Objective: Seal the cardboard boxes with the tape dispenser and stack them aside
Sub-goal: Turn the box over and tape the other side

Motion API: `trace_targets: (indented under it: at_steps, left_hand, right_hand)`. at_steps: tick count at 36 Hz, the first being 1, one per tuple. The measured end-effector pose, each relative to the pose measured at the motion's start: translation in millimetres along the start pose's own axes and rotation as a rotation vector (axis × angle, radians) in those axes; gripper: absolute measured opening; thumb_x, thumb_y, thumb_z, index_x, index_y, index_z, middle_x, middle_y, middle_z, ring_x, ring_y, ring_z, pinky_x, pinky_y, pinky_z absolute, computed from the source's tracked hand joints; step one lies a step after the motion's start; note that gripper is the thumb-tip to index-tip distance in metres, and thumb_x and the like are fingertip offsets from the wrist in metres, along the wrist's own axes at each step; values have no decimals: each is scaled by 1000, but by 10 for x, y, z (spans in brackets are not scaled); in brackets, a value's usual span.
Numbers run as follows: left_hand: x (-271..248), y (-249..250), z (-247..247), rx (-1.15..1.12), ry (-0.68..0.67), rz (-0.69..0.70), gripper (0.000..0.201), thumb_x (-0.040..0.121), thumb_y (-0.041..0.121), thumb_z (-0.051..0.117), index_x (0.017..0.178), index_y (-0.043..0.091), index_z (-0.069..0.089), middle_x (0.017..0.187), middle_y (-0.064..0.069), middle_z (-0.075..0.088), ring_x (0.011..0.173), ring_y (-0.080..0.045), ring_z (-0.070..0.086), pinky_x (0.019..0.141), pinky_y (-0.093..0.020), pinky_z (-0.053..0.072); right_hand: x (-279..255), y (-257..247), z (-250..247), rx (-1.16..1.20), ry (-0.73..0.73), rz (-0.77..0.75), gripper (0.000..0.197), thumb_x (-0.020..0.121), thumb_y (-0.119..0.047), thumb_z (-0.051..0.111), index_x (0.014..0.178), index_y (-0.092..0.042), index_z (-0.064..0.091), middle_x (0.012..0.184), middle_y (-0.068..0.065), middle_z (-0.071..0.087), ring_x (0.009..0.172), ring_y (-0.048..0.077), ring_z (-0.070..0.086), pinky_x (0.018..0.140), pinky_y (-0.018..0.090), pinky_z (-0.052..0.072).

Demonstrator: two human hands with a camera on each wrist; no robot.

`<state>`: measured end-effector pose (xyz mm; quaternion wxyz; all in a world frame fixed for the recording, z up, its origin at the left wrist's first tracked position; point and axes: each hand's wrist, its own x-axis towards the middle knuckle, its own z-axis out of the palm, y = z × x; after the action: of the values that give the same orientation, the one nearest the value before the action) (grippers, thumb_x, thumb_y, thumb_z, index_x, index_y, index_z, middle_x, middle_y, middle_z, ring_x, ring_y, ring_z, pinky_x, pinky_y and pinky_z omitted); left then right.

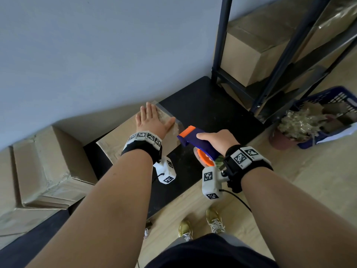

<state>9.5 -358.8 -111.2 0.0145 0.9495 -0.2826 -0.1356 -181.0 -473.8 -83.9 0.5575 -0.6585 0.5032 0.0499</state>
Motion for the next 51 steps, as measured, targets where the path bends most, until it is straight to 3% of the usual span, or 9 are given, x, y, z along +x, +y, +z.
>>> trace_targets:
  at_steps: [8,17,22,31,36,39,43,49,51]
  left_hand:
    - [-52,34,30,-15,18,-7,100,85,78,18,152,10,-11,160,-3,-18,146,-22,-19,119,-43,-8]
    - [-6,41,50,-18,-16,-8,99,86,78,17,151,10,-15,158,-4,-23,145,-22,-23,118,-43,-12]
    - [-6,42,37,-2,-18,-10,99,86,78,16,151,9,-15,158,-4,-23,145,-22,-23,118,-42,-12]
    - [-39,15,87,-18,3,5,98,86,77,14,151,9,-16,158,-4,-23,144,-21,-23,118,-43,-12]
    - [-55,4,134,-56,52,5,90,90,71,10,152,10,-13,160,-3,-18,145,-19,-21,118,-42,-12]
    - [-44,-3,161,-48,72,5,85,93,66,9,152,10,-13,160,-3,-16,146,-20,-20,119,-43,-11]
    - [-33,-5,173,-40,79,9,84,93,67,7,152,10,-14,160,-4,-17,146,-20,-20,119,-42,-11]
    - [-34,-13,190,-42,108,16,80,95,63,6,152,10,-13,160,-4,-17,145,-20,-20,119,-42,-11]
    - [-47,-20,195,-60,141,26,77,96,61,4,152,11,-10,160,-4,-15,146,-20,-19,119,-41,-9]
  right_hand:
    - [126,-140,110,-49,24,29,49,76,-48,72,106,-10,63,97,7,68,86,23,66,71,30,50]
    - [290,-309,159,15,26,86,33,79,-40,74,81,-13,54,81,5,62,74,21,63,72,30,50]
    - [347,-430,93,69,-54,118,31,74,-35,77,89,-11,65,84,8,69,73,22,66,63,29,48]
    - [404,-222,59,127,-241,230,24,85,-38,65,87,-14,66,74,10,67,69,24,64,94,41,52]
    - [483,-71,-81,108,-150,256,27,80,-38,67,76,-12,67,72,10,67,71,26,64,88,39,54]
    - [586,22,-103,98,-20,218,27,81,-36,70,87,-10,70,76,7,69,67,21,65,63,27,51]
    - [695,15,20,11,103,154,50,85,-36,68,120,-1,62,114,14,66,104,31,64,89,32,49]
    - [773,15,250,-261,57,51,49,95,-24,52,140,-6,44,109,12,59,85,28,59,70,28,40]
    - [834,81,289,-364,9,7,49,93,-14,51,141,-8,44,125,16,58,109,33,58,75,28,38]
